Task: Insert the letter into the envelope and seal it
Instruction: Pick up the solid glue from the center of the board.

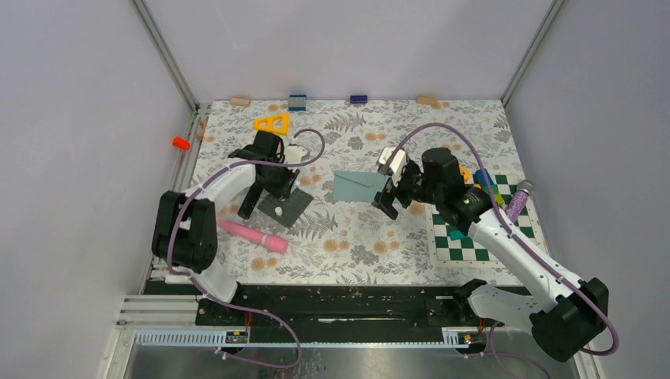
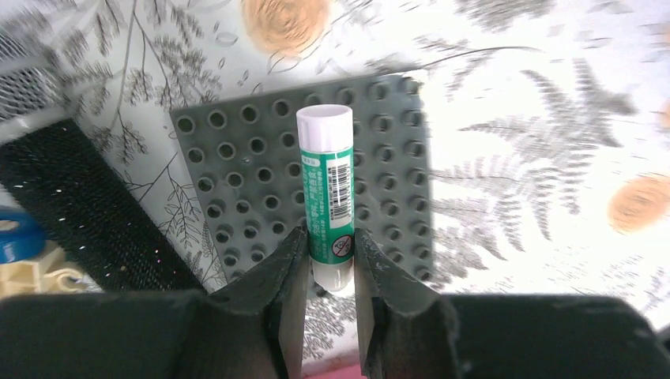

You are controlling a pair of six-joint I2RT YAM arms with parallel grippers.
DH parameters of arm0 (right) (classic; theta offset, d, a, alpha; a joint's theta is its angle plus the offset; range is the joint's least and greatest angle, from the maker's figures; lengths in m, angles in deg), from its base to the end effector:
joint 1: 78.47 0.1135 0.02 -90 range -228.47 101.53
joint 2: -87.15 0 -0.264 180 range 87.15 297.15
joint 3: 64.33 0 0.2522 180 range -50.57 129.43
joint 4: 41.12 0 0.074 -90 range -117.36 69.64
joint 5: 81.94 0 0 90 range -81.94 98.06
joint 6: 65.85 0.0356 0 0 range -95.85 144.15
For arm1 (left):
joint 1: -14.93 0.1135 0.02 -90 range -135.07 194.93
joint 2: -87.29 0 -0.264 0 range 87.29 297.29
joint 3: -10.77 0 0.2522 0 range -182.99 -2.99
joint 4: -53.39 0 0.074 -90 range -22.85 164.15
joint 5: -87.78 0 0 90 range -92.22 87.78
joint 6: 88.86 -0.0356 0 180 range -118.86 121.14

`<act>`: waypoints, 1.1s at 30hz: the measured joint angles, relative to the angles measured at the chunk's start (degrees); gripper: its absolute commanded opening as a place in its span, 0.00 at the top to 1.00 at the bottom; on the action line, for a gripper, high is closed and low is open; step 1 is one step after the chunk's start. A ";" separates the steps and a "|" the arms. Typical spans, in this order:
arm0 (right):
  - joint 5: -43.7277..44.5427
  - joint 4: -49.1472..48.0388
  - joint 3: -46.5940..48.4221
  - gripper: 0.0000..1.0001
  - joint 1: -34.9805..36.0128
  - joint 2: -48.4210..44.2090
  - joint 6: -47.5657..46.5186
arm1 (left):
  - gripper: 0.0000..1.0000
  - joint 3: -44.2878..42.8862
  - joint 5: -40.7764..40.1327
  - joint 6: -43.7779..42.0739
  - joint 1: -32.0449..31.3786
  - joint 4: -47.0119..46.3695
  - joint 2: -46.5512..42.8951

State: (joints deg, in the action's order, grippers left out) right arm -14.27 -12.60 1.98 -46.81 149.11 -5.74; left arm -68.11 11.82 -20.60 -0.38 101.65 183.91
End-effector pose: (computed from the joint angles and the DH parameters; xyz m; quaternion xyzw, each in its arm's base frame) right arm 0.2014 0.1401 0.3219 -0.5118 0.6538 0.1708 0.5305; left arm 0.3206 -0.0967 0.1997 0.3325 0.9124 -0.1078 0.2127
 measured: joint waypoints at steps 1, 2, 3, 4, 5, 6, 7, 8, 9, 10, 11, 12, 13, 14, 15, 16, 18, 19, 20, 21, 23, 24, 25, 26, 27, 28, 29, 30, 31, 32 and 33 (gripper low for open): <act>-0.46 -0.13 0.42 0.00 -0.42 0.26 2.27 | 0.85 -0.04 0.96 -0.42 -0.50 0.70 -1.86; -1.40 -0.22 1.22 0.00 -1.01 0.79 5.42 | 0.85 -0.15 1.86 -0.83 -1.14 1.42 -3.89; -2.19 -0.39 2.01 0.00 -1.51 1.33 8.02 | 0.85 -0.37 2.80 -1.27 -2.03 2.23 -6.40; -3.69 -0.59 3.17 0.00 -2.25 2.16 11.43 | 0.85 -0.57 3.65 -1.68 -3.08 2.62 -8.81; -5.29 -0.96 4.22 0.00 -2.97 3.08 14.40 | 0.85 -0.94 4.42 -2.12 -4.44 3.04 -11.19; -7.39 -1.53 5.29 0.01 -3.74 4.13 17.62 | 0.85 -1.29 5.07 -2.51 -5.97 3.26 -13.49; -9.55 -2.36 6.29 0.04 -4.52 5.40 20.94 | 0.85 -1.90 5.68 -2.93 -8.02 3.52 -15.91; -12.11 -3.41 7.04 0.06 -5.22 6.75 24.26 | 0.85 -2.47 6.36 -3.32 -9.79 3.74 -17.57; -14.36 -4.44 7.58 0.09 -5.70 8.11 27.47 | 0.85 -3.19 7.02 -3.61 -11.54 4.09 -18.84; -16.57 -5.62 7.96 0.12 -6.08 9.53 30.49 | 0.85 -4.02 7.72 -3.93 -13.75 4.57 -19.87; -18.71 -6.97 8.33 0.14 -6.38 11.39 33.75 | 0.85 -4.72 8.26 -4.22 -15.61 5.01 -20.44; -20.24 -8.09 8.50 0.15 -6.56 12.90 36.13 | 0.85 -5.14 8.68 -4.39 -16.94 5.29 -20.68; -22.21 -9.35 8.59 0.16 -6.62 14.86 39.23 | 0.86 -5.51 8.72 -4.61 -18.60 5.60 -20.74; -23.98 -10.47 8.59 0.17 -6.69 16.74 42.10 | 0.86 -5.70 8.72 -4.83 -20.17 6.01 -20.76; -25.03 -11.23 8.59 0.18 -6.71 18.08 43.91 | 0.86 -5.70 8.68 -4.94 -21.49 6.38 -20.74; -26.62 -12.31 8.59 0.18 -6.71 19.74 46.58 | 0.87 -5.70 8.63 -5.09 -23.06 6.86 -20.70; -28.79 -14.25 8.35 0.20 -6.71 21.40 50.05 | 0.88 -5.75 8.55 -5.29 -24.94 7.58 -20.52; -29.94 -15.72 7.93 0.20 -6.71 21.86 51.93 | 0.88 -5.79 8.48 -5.33 -25.46 7.82 -20.37; -31.01 -17.20 7.32 0.20 -6.71 21.97 53.57 | 0.89 -5.79 8.44 -5.35 -25.79 7.98 -20.22; -32.11 -19.23 6.29 0.21 -6.71 21.97 55.41 | 0.89 -5.79 8.44 -5.35 -26.01 8.15 -19.98; -33.33 -21.75 4.83 0.24 -6.71 22.01 57.48 | 0.90 -5.79 8.39 -5.35 -26.14 8.35 -19.52; -34.10 -23.08 3.82 0.25 -6.71 22.10 58.82 | 0.90 -5.79 8.28 -5.35 -26.27 8.48 -19.19; -34.47 -23.74 3.37 0.26 -6.71 22.27 59.67 | 0.91 -5.79 8.22 -5.33 -26.27 8.55 -19.04; -34.99 -24.59 2.91 0.26 -6.71 22.64 60.63 | 0.91 -5.79 8.13 -5.35 -26.27 8.57 -18.86; -35.45 -24.98 2.73 0.26 -6.69 23.02 61.35 | 0.91 -5.79 8.04 -5.33 -26.29 8.61 -18.75; -35.82 -25.44 2.60 0.26 -6.69 23.45 62.01 | 0.91 -5.79 8.00 -5.33 -26.32 8.66 -18.69; -35.85 -25.55 2.54 0.27 -6.58 23.78 62.16 | 0.92 -5.79 8.00 -5.33 -26.34 8.68 -18.67; -35.85 -25.49 2.54 0.27 -6.51 23.91 62.18 | 0.92 -5.79 8.00 -5.33 -26.38 8.70 -18.64; -35.87 -25.49 2.54 0.27 -6.45 24.02 62.14 | 0.92 -5.79 8.00 -5.33 -26.40 8.70 -18.62; -35.87 -25.49 2.54 0.27 -6.36 24.06 62.14 | 0.92 -5.79 8.00 -5.31 -26.45 8.70 -18.60; -35.87 -25.49 2.54 0.28 -6.23 24.15 62.12 | 0.92 -5.79 8.00 -5.31 -26.51 8.70 -18.58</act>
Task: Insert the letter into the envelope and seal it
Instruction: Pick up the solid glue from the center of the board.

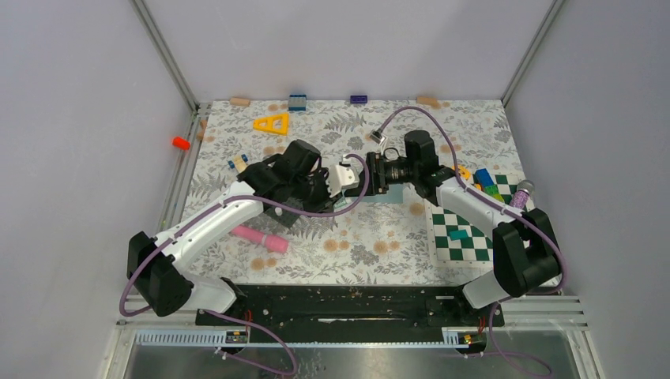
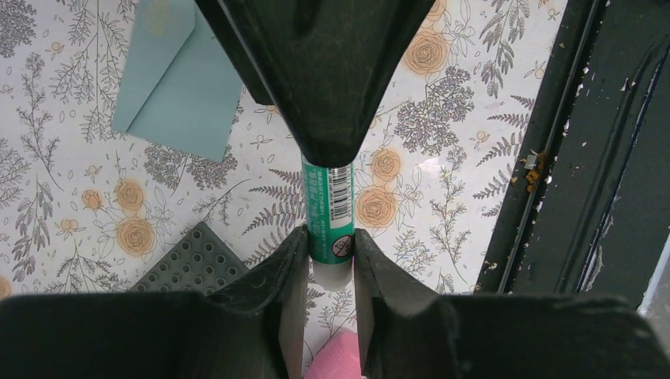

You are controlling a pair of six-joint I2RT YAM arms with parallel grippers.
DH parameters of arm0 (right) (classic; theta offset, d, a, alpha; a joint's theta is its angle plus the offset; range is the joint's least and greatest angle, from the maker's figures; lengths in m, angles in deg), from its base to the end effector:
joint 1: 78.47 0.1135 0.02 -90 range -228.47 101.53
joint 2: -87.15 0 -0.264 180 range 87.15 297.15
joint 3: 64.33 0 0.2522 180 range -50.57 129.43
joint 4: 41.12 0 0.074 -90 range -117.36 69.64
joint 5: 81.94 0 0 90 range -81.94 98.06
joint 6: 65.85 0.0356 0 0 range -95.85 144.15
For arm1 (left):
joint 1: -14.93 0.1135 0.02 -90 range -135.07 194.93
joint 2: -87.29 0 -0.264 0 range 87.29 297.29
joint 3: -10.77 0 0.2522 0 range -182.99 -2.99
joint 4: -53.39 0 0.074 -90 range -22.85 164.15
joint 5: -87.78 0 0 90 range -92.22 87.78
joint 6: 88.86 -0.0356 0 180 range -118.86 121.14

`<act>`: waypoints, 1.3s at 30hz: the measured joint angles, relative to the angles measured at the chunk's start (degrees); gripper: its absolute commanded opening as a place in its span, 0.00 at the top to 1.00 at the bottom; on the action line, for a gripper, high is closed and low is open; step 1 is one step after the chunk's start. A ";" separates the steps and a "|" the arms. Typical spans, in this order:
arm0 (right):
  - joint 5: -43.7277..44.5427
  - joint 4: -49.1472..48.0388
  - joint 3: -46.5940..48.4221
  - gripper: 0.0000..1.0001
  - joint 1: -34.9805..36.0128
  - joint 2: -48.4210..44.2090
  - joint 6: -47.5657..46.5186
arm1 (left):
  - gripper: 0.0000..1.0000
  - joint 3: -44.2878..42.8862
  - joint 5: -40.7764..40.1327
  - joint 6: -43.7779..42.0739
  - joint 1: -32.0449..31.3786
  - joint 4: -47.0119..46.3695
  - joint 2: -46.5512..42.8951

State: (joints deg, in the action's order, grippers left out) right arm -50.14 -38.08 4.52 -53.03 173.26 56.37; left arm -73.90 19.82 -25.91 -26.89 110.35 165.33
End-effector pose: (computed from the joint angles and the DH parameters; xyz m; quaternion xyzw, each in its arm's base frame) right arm 0.2849 0.1690 0.2699 -0.2350 0.7322 0.5904 0.2450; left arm 0.2028 -0.1994 0.3185 0.5756 0.7249 -0.2211 0.3072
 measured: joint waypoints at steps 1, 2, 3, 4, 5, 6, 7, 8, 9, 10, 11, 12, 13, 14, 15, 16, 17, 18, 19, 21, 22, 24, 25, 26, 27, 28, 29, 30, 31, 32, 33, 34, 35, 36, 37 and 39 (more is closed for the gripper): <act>-0.02 0.00 0.00 0.29 0.15 0.13 0.00 | 0.92 0.00 -0.02 0.00 -0.09 0.00 0.04; -0.02 0.00 0.00 0.30 0.31 0.24 -0.02 | 0.92 0.00 0.00 0.02 -0.15 0.00 0.09; -0.02 0.09 0.00 0.31 0.46 0.39 -0.02 | 0.92 0.00 -0.02 0.02 -0.24 0.00 0.11; -0.04 0.20 0.00 0.31 0.63 0.52 -0.13 | 0.92 0.00 -0.02 0.02 -0.31 0.00 0.11; -0.07 0.55 0.02 0.32 0.87 0.66 -0.42 | 0.92 0.00 -0.04 0.02 -0.37 0.00 0.11; -0.07 1.05 0.02 0.34 1.14 0.76 -0.79 | 0.92 0.00 -0.07 0.02 -0.44 0.00 0.11; -0.09 1.88 0.02 0.36 1.55 0.87 -1.36 | 0.92 0.00 -0.15 0.02 -0.48 0.00 0.13; -0.11 2.29 0.02 0.37 1.81 0.92 -1.70 | 0.92 0.00 -0.20 0.02 -0.48 0.00 0.13; -0.13 2.80 0.02 0.39 2.14 0.96 -2.14 | 0.93 0.00 -0.22 0.04 -0.52 0.00 0.13; -0.24 3.30 0.02 0.41 2.49 1.01 -2.64 | 0.93 0.00 -0.22 0.04 -0.52 0.00 0.13; -0.26 3.93 0.09 0.42 2.75 1.01 -3.10 | 0.93 0.00 -0.24 0.04 -0.52 0.00 0.13; -0.35 4.50 0.15 0.46 2.95 1.03 -3.56 | 0.93 0.00 -0.24 0.04 -0.52 0.00 0.13; -0.39 5.05 0.26 0.50 3.04 1.03 -4.00 | 0.92 0.00 -0.24 0.07 -0.52 -0.02 0.13; -0.42 5.38 0.35 0.54 3.08 1.05 -4.35 | 0.92 0.00 -0.22 0.07 -0.52 -0.02 0.13; -0.44 5.62 0.39 0.60 3.08 1.05 -4.70 | 0.92 0.00 -0.22 0.07 -0.52 -0.02 0.13; -0.44 5.75 0.44 0.64 3.08 1.07 -4.96 | 0.92 0.00 -0.22 0.07 -0.52 -0.02 0.13; -0.46 5.77 0.52 0.66 3.08 1.11 -5.27 | 0.91 0.00 -0.22 0.07 -0.52 0.00 0.13; -0.48 5.92 0.72 0.66 3.08 1.18 -5.38 | 0.90 0.00 -0.22 0.07 -0.57 -0.02 0.13; -0.61 6.10 0.94 0.67 3.08 1.22 -5.44 | 0.90 0.00 -0.24 0.07 -0.66 -0.02 0.13; -1.07 6.27 1.29 0.74 3.08 1.29 -5.53 | 0.89 0.00 -0.28 0.04 -0.76 -0.02 0.13; -1.16 6.34 1.31 0.77 3.08 1.31 -5.62 | 0.88 0.00 -0.37 0.04 -0.87 -0.02 0.13; -1.49 6.62 1.36 0.78 3.08 1.51 -5.64 | 0.87 0.00 -0.52 0.04 -1.09 0.13 0.13; -1.68 6.73 1.40 0.80 3.08 1.68 -5.70 | 0.85 0.00 -0.68 0.04 -1.20 0.24 0.13; -1.95 6.88 1.55 0.81 3.08 1.92 -5.70 | 0.81 0.00 -0.85 0.04 -1.29 0.37 0.13; -2.21 7.02 1.68 0.81 3.08 2.12 -5.73 | 0.75 0.00 -0.96 0.04 -1.36 0.46 0.13; -2.40 7.04 1.73 0.81 3.08 2.23 -5.75 | 0.68 0.00 -1.05 0.04 -1.42 0.50 0.13; -2.51 7.02 1.73 0.81 3.08 2.25 -5.75 | 0.57 0.00 -1.09 0.04 -1.46 0.52 0.13; -2.56 6.99 1.73 0.81 3.08 2.25 -5.75 | 0.44 0.00 -1.07 -0.02 -1.55 0.50 0.13; -2.60 6.95 1.73 0.80 3.08 2.25 -5.77 | 0.29 0.00 -1.01 0.13 -1.70 0.37 0.13; -2.64 6.88 1.73 0.80 3.08 2.25 -5.79 | 0.23 0.00 -0.90 0.28 -1.86 0.15 0.13; -2.82 6.86 1.73 0.80 3.10 2.25 -5.88 | 0.17 0.02 -0.90 -0.13 -1.95 -0.07 0.13; -2.91 6.75 1.73 0.80 3.10 2.23 -5.99 | 0.12 0.04 -0.81 0.04 -2.01 -0.37 0.13; -2.99 6.62 1.73 0.80 3.10 2.23 -6.25 | 0.09 0.09 -0.72 0.15 -2.01 -0.68 0.13; -3.02 6.54 1.73 0.80 3.10 2.16 -6.54 | 0.06 0.13 -0.55 0.24 -1.90 -0.92 0.07; -3.06 6.51 1.73 0.80 3.10 2.03 -6.80 | 0.04 0.13 -0.20 0.26 -1.62 -0.98 0.02; -3.48 6.12 1.55 0.79 3.08 1.42 -6.97 | 0.02 0.13 1.55 0.66 0.07 -1.14 -0.11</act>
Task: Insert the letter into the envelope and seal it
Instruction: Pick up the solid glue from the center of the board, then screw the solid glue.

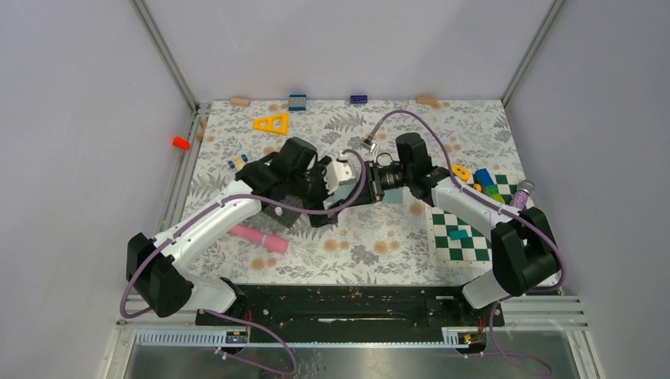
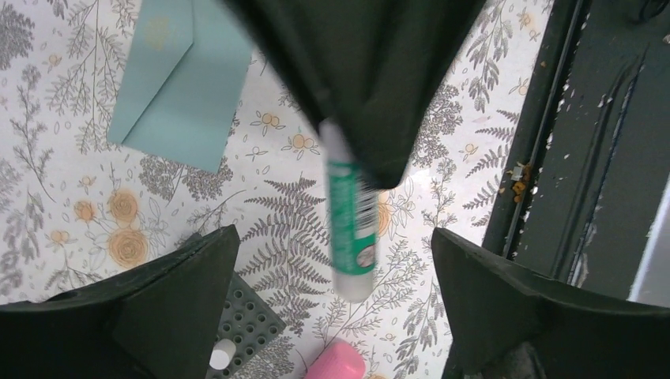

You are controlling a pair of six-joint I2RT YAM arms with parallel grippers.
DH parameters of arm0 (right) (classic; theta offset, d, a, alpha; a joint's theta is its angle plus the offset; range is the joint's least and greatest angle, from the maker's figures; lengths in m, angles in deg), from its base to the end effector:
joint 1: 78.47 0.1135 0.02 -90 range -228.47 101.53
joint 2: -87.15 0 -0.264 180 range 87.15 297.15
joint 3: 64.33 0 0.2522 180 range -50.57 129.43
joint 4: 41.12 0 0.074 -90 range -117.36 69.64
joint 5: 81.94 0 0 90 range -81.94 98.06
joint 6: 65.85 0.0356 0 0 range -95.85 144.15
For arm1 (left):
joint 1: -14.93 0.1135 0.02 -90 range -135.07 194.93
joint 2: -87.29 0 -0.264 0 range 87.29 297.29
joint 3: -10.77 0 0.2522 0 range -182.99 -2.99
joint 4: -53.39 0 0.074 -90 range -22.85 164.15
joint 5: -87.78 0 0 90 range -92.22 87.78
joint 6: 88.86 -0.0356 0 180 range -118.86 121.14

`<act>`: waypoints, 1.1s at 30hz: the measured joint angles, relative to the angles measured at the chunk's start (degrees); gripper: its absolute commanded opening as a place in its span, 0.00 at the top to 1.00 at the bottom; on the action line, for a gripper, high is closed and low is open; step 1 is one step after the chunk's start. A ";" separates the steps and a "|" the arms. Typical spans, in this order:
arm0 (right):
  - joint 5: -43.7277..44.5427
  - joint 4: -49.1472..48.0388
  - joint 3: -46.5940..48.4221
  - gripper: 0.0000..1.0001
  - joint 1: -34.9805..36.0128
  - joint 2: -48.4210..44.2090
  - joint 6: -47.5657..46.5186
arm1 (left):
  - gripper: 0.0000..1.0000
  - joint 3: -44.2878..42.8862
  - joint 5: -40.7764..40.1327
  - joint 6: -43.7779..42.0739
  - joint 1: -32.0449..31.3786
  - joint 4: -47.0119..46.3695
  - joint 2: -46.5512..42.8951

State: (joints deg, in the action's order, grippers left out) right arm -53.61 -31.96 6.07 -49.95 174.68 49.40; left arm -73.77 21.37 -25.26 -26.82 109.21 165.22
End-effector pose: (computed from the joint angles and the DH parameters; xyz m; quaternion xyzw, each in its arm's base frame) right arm 0.2760 0.1856 0.2627 -0.2912 0.7213 0.5932 0.2073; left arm 0.2031 -0.2004 0.3200 0.5731 0.7201 -0.2354 0.3125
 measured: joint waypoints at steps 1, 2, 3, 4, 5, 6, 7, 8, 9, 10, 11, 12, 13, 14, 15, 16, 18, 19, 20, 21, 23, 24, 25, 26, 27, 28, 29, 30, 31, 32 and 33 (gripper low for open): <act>-0.39 -0.87 -0.28 0.79 0.00 -0.55 0.20 | 0.01 0.00 1.62 0.20 1.49 -0.11 -0.13; -0.81 -2.16 -0.70 0.79 -0.02 -1.11 0.90 | 0.01 -0.02 3.26 0.50 2.97 -0.20 -0.24; -1.20 -4.07 -1.31 0.79 -0.13 -1.70 1.97 | 0.01 -0.13 6.10 1.09 5.49 -0.17 -0.33; -1.51 -6.16 -2.03 0.79 -0.26 -2.21 3.19 | 0.01 -0.37 8.15 1.51 7.32 -0.20 -0.33; -1.90 -9.88 -3.37 0.78 -0.50 -2.86 5.33 | 0.01 -0.70 11.10 2.36 9.68 -0.35 -0.31; -2.10 -13.60 -4.87 0.78 -0.85 -3.45 7.80 | 0.01 -1.27 14.12 3.23 11.78 -0.35 -0.20; -2.12 -16.70 -6.03 0.78 -1.27 -3.76 9.77 | 0.01 -1.75 16.15 4.09 13.16 -0.39 -0.04; -2.27 -19.69 -7.06 0.78 -1.81 -3.80 11.74 | 0.01 -2.60 18.84 5.09 14.47 -0.55 0.28; -2.29 -21.51 -7.65 0.78 -2.21 -3.80 13.11 | 0.01 -3.28 20.85 5.90 14.95 -0.98 0.68; -2.29 -23.04 -8.20 0.79 -2.58 -3.80 14.40 | 0.02 -3.74 22.97 7.10 15.12 -1.86 1.09; -2.32 -24.65 -8.63 0.78 -2.95 -3.80 15.69 | 0.04 -3.89 25.31 8.52 15.10 -3.06 1.60; -2.29 -25.97 -8.79 0.79 -3.15 -3.80 16.70 | 0.06 -3.93 27.23 9.79 15.04 -3.93 2.19; -2.29 -26.95 -8.92 0.79 -3.23 -3.80 17.35 | 0.08 -3.93 29.05 11.13 14.95 -4.74 2.89; -2.29 -28.22 -9.03 0.78 -3.26 -3.80 18.12 | 0.10 -3.93 30.64 12.44 14.84 -5.51 3.69; -2.29 -29.16 -9.09 0.79 -3.26 -3.80 18.64 | 0.12 -3.93 31.71 13.40 14.73 -6.05 4.39; -2.29 -29.92 -9.16 0.79 -3.30 -3.80 19.08 | 0.13 -3.96 32.83 14.47 14.69 -6.45 5.31; -2.27 -31.30 -9.33 0.79 -3.41 -3.80 19.78 | 0.18 -3.96 33.88 15.74 14.69 -6.86 6.54; -2.27 -32.09 -9.49 0.79 -3.45 -3.80 20.13 | 0.21 -3.96 34.10 16.13 14.71 -7.04 6.93; -2.27 -32.35 -9.53 0.79 -3.45 -3.80 20.31 | 0.24 -3.96 34.16 16.50 14.69 -7.17 7.13; -2.27 -32.65 -9.62 0.79 -3.50 -3.80 20.46 | 0.27 -3.96 34.27 16.87 14.69 -7.26 7.19; -2.25 -33.07 -9.70 0.79 -3.54 -3.76 20.68 | 0.31 -3.93 34.49 17.27 14.71 -7.52 7.19; -2.23 -33.29 -9.70 0.79 -3.56 -3.72 20.70 | 0.33 -3.93 34.58 17.40 14.71 -7.72 7.19; -2.19 -33.48 -9.70 0.79 -3.58 -3.63 20.70 | 0.35 -3.91 34.60 17.53 14.71 -7.98 7.19; -2.03 -33.53 -9.70 0.80 -3.58 -3.52 20.68 | 0.38 -3.76 34.67 17.79 14.71 -8.33 7.19; -1.99 -33.53 -9.70 0.79 -3.63 -3.37 20.65 | 0.39 -3.72 34.67 17.94 14.71 -8.46 7.19; -1.90 -33.51 -9.75 0.80 -3.67 -3.26 20.61 | 0.42 -3.69 34.69 18.12 14.71 -8.66 7.19; -1.84 -33.48 -9.86 0.79 -3.72 -3.19 20.55 | 0.46 -3.69 34.69 18.18 14.71 -8.81 7.19; -1.84 -33.48 -10.03 0.79 -3.78 -3.17 20.48 | 0.48 -3.69 34.73 18.34 14.71 -8.92 7.17; -1.81 -33.44 -10.12 0.79 -3.85 -3.13 20.44 | 0.51 -3.69 34.77 18.49 14.71 -9.01 7.17; -1.79 -33.46 -10.14 0.79 -3.89 -3.08 20.41 | 0.52 -3.69 34.82 18.53 14.71 -9.16 7.17; -1.77 -33.46 -10.14 0.79 -3.93 -3.06 20.39 | 0.53 -3.67 34.84 18.58 14.71 -9.20 7.17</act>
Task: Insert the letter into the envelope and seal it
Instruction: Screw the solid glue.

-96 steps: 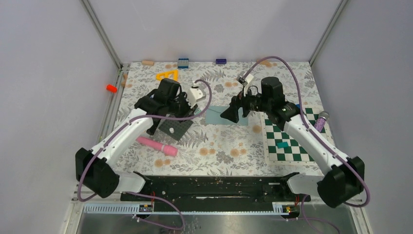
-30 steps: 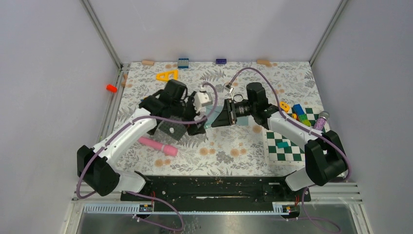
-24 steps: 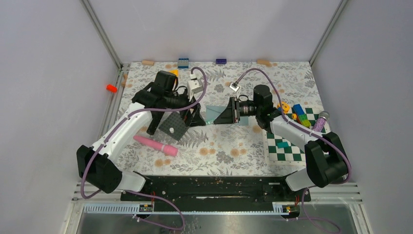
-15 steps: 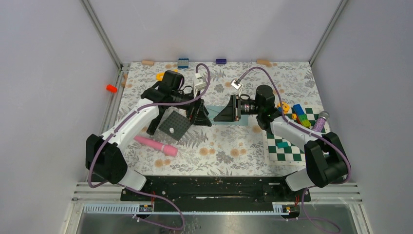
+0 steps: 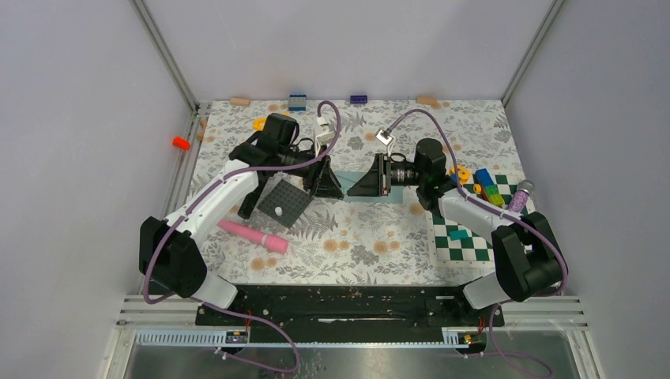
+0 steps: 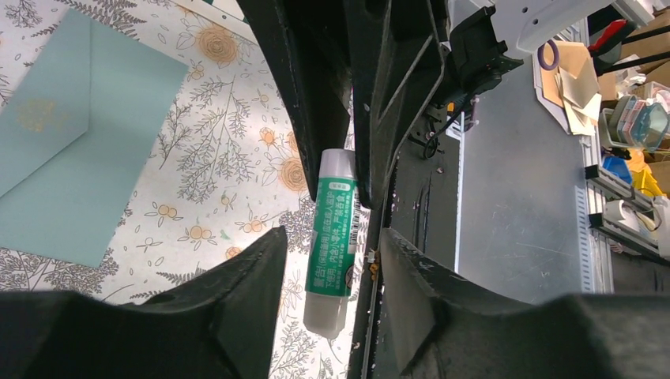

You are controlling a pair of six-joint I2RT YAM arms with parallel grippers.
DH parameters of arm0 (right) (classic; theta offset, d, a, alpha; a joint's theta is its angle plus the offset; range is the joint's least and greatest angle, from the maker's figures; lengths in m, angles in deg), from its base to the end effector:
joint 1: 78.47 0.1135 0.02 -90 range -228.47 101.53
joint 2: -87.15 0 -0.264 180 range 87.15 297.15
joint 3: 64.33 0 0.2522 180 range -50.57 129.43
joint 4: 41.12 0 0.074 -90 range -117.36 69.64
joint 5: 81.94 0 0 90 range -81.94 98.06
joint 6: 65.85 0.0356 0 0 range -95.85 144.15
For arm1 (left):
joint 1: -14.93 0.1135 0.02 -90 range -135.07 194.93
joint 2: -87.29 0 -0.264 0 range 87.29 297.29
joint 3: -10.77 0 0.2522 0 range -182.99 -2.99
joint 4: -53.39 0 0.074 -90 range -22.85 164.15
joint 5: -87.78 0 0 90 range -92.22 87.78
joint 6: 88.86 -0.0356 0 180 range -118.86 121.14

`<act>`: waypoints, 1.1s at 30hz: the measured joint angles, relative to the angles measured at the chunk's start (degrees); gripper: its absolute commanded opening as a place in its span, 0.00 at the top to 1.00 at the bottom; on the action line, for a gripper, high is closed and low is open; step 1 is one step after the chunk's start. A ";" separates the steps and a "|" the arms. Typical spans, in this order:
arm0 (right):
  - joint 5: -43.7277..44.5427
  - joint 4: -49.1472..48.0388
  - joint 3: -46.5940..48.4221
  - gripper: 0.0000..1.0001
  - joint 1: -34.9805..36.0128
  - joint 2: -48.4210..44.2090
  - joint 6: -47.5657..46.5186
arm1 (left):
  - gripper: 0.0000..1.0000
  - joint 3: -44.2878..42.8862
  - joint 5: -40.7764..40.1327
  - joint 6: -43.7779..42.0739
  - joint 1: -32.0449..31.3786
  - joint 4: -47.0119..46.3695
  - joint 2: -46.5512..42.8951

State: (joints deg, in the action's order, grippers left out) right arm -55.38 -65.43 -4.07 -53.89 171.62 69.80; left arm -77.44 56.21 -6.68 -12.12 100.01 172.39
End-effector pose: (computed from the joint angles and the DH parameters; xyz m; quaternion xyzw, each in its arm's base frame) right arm 0.2728 0.1598 0.2730 -0.2559 0.6589 0.6501 0.2788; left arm 0.2681 -0.1709 0.3264 0.4241 0.7074 -0.4997 0.2647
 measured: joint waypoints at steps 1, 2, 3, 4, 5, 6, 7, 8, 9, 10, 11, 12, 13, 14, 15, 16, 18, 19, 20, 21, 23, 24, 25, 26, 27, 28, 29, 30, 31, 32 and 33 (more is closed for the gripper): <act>0.02 0.02 0.00 0.79 -0.04 0.00 -0.04 | 0.53 0.00 0.04 0.11 0.00 -0.02 0.00; 0.22 0.02 0.00 0.79 -0.09 0.02 -0.15 | 0.53 0.02 0.04 0.09 0.00 -0.02 0.00; 0.37 0.00 0.00 0.79 -0.15 0.02 -0.24 | 0.53 0.04 0.04 0.09 0.00 -0.02 0.00; 0.42 0.02 -0.02 0.79 -0.33 0.02 -0.35 | 0.53 0.07 0.02 0.07 0.00 0.00 0.00; 0.55 0.00 -0.04 0.79 -0.50 0.02 -0.39 | 0.54 0.09 0.02 0.04 0.00 0.00 0.00; 0.59 0.00 -0.09 0.80 -0.66 0.02 -0.42 | 0.54 0.09 0.00 -0.04 0.00 0.00 0.00; 0.74 0.00 -0.09 0.80 -0.83 0.02 -0.42 | 0.56 0.09 -0.02 -0.11 0.00 0.00 0.00; 0.87 0.00 -0.09 0.80 -1.03 0.02 -0.44 | 0.57 0.11 -0.04 -0.17 0.00 0.02 0.00; 0.90 0.00 -0.09 0.80 -1.20 0.02 -0.44 | 0.60 0.22 -0.07 -0.26 0.00 -0.04 0.00; 0.87 0.00 -0.11 0.80 -1.29 0.02 -0.46 | 0.62 0.33 -0.15 -0.31 0.00 0.00 -0.02; 0.85 0.00 -0.11 0.80 -1.33 0.02 -0.46 | 0.63 0.42 -0.24 -0.35 0.00 0.02 -0.02; 0.83 0.00 -0.11 0.80 -1.33 0.02 -0.48 | 0.65 0.55 -0.33 -0.46 0.00 -0.02 -0.02; 0.79 0.00 -0.13 0.80 -1.33 0.02 -0.50 | 0.68 0.63 -0.37 -0.55 0.00 0.00 -0.02; 0.79 0.00 -0.13 0.80 -1.33 0.02 -0.61 | 0.70 0.68 -0.46 -0.63 0.00 -0.02 -0.02; 0.76 0.02 -0.13 0.80 -1.33 0.02 -0.74 | 0.71 0.70 -0.61 -0.72 0.04 -0.02 -0.02; 0.74 0.02 -0.13 0.80 -1.33 0.02 -0.85 | 0.73 0.70 -0.79 -0.72 0.04 -0.02 -0.02; 0.61 0.02 -0.13 0.79 -1.33 0.02 -1.03 | 0.75 0.70 -1.07 -0.83 0.04 -0.02 -0.02; 0.57 0.02 -0.13 0.79 -1.33 0.04 -1.09 | 0.76 0.72 -1.07 -0.90 0.04 0.00 -0.02; 0.52 0.04 -0.13 0.76 -1.33 0.09 -1.18 | 0.77 0.72 -1.07 -0.90 0.04 0.02 -0.02; 0.48 0.02 -0.13 0.72 -1.33 0.13 -1.27 | 0.78 0.72 -1.07 -0.92 0.04 0.04 -0.02; 0.39 0.02 -0.13 0.56 -1.33 0.24 -1.27 | 0.78 0.72 -1.09 -0.92 0.04 0.11 -0.02; 0.35 0.02 -0.13 0.49 -1.33 0.28 -1.27 | 0.78 0.72 -1.14 -0.92 0.04 0.13 -0.02; 0.44 0.07 -0.13 0.39 -1.33 0.33 -1.29 | 0.78 0.74 -1.14 -0.90 0.04 0.15 -0.02; 0.39 0.26 -0.13 0.31 -1.36 0.46 -1.40 | 0.78 0.74 -1.16 -0.90 0.04 0.15 -0.02; 0.39 0.50 -0.11 0.25 -1.40 0.59 -1.40 | 0.78 0.74 -1.20 -0.90 0.04 0.13 -0.07; 0.37 1.16 -0.02 0.20 -1.46 0.68 -1.75 | 0.78 0.74 -1.29 -0.92 0.04 0.15 -0.11; 0.35 1.75 0.04 0.18 -1.53 0.68 -1.73 | 0.78 0.79 -1.49 -0.96 0.02 0.15 -0.22; 0.33 2.40 0.17 0.17 -1.70 0.68 -1.84 | 0.78 0.85 -1.84 -1.20 -0.04 0.24 -0.44; 0.33 2.71 0.28 0.17 -1.88 0.68 -1.86 | 0.78 0.96 -2.32 -1.53 -0.20 0.48 -0.76; 0.33 3.02 0.42 0.19 -2.21 0.68 -1.84 | 0.78 1.01 -2.93 -1.95 -0.37 0.85 -1.11; 0.33 3.10 0.48 0.20 -2.60 0.68 -1.81 | 0.78 1.01 -3.67 -2.51 -0.57 1.16 -1.49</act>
State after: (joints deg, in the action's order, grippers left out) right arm -55.06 -62.32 -3.59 -56.49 172.30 67.98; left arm -76.44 52.54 -9.19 -12.68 101.17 170.90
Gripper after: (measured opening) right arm 0.823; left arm 0.250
